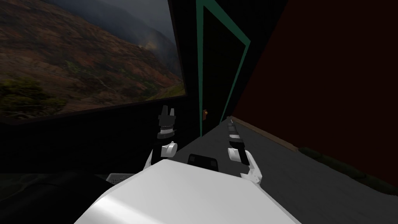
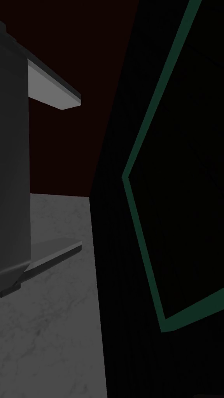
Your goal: Pull the door open
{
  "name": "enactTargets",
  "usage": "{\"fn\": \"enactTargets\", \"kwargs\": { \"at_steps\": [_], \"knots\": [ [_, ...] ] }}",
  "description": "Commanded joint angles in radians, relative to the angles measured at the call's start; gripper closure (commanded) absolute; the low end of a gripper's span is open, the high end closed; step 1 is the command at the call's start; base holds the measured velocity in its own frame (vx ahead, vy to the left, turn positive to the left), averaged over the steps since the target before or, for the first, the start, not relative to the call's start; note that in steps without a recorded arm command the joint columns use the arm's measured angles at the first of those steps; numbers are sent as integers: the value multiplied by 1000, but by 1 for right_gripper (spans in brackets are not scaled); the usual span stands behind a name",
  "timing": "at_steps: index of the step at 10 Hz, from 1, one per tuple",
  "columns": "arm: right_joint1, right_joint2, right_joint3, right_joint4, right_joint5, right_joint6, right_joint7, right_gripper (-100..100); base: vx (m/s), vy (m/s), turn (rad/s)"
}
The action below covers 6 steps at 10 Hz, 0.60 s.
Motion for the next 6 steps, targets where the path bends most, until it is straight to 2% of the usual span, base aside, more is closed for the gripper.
{"fn": "enactTargets", "kwargs": {
  "at_steps": [1, 2, 4, 5, 6],
  "knots": [
    [-27, -13, 10, 50, 34, 0, 40, -100, 79, -76, 171],
    [-27, -13, 10, 59, 34, 0, 40, -100, 59, -46, 61],
    [-58, -29, 23, 118, 75, 1, 86, -100, 60, -40, 137],
    [-58, -29, 23, 126, 75, 1, 86, -100, 54, -38, 79],
    [-74, -36, 29, 159, 95, 2, 109, -100, 54, -32, 109]
  ]
}}
